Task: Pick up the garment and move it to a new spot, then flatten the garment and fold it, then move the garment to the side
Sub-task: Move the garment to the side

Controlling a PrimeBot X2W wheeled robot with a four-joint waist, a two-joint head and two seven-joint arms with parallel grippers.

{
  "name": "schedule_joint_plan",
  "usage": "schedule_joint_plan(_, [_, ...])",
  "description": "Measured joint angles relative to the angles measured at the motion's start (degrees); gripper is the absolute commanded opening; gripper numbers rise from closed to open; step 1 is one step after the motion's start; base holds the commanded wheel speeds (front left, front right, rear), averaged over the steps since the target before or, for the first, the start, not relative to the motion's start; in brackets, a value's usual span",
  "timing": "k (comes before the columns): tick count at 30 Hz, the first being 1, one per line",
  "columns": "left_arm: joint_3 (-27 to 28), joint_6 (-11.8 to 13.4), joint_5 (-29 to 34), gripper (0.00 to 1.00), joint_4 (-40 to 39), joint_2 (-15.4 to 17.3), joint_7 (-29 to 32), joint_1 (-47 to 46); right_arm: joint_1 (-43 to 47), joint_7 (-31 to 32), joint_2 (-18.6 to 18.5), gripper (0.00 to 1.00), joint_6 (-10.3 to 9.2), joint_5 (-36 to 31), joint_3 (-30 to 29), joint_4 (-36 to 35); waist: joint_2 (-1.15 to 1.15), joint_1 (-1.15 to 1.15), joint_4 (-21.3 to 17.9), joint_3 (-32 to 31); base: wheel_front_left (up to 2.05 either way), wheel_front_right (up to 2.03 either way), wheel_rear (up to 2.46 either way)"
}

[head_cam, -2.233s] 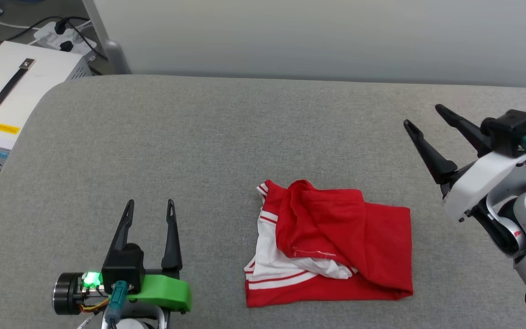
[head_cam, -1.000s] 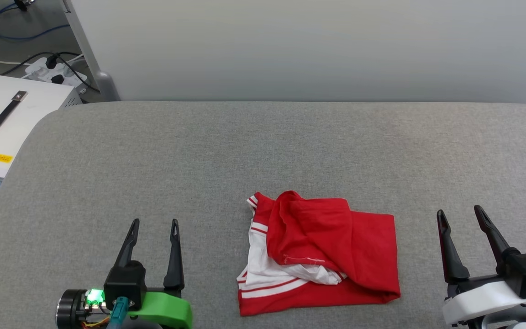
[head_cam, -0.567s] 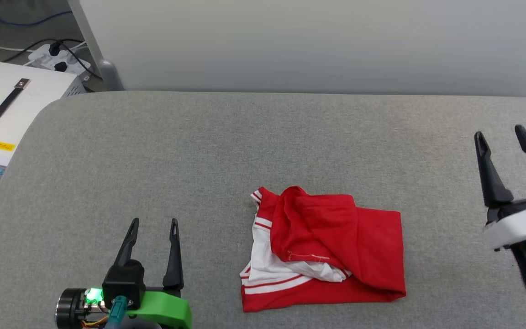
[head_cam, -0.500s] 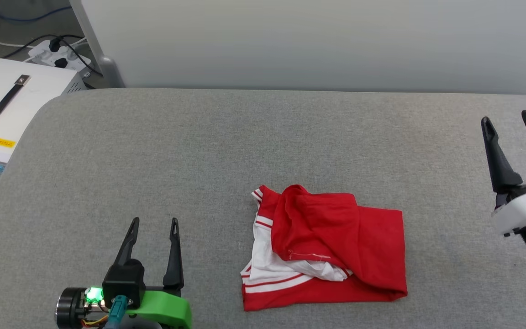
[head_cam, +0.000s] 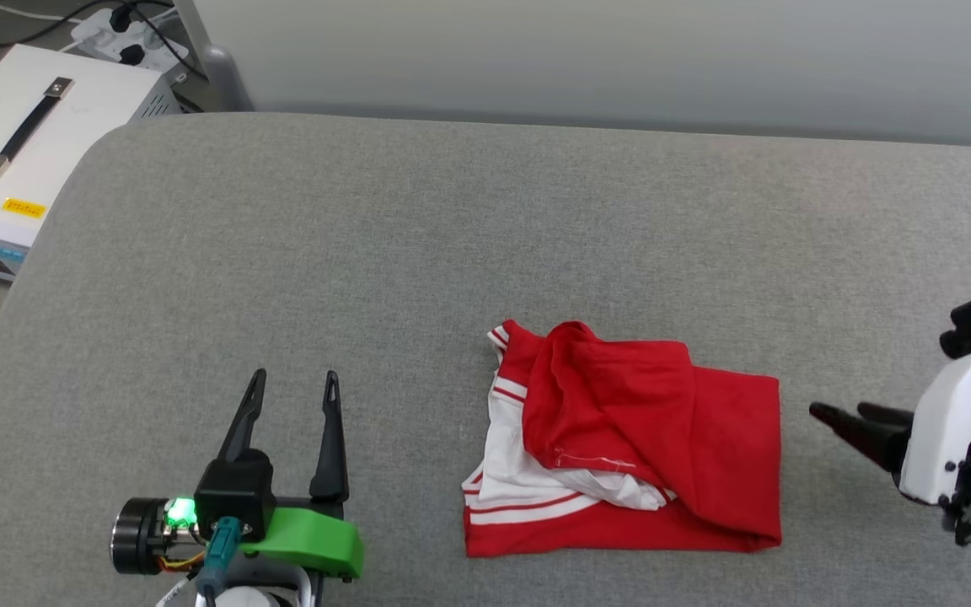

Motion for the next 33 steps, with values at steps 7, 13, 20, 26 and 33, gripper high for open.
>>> schedule_joint_plan(7, [-0.4,-0.3,0.0,1.00,0.0,-0.4,0.0,-2.3,1.3,2.1,1.5,1.00,0.00,2.4,3.1,4.1,0.00,0.00,1.8,2.8,0.00,0.00,0.00])
schedule_joint_plan(13, [-0.5,-0.3,0.0,1.00,0.0,-0.8,0.0,-4.0,-1.5,0.2,3.2,1.00,0.00,2.8,6.5,7.7,0.00,0.00,3.3,5.5,0.00,0.00,0.00])
schedule_joint_plan(20, [-0.9,-0.3,0.0,1.00,0.7,-1.1,0.0,-5.0,-3.5,-3.7,2.7,0.18,0.01,3.4,11.5,9.9,0.00,0.00,5.3,7.2,0.00,0.00,0.00])
schedule_joint_plan(26, [-0.4,-0.2,0.0,1.00,1.2,-1.2,0.0,-4.9,-4.4,-10.5,0.3,0.00,0.00,4.0,15.5,8.3,0.00,0.00,5.3,6.5,0.00,0.00,0.00])
schedule_joint_plan(33, [-0.2,-0.2,0.0,1.00,1.5,-1.3,0.0,-3.5,-8.0,-16.9,-5.9,0.00,0.00,1.0,20.5,2.3,0.00,0.00,2.7,4.2,0.00,0.00,0.00])
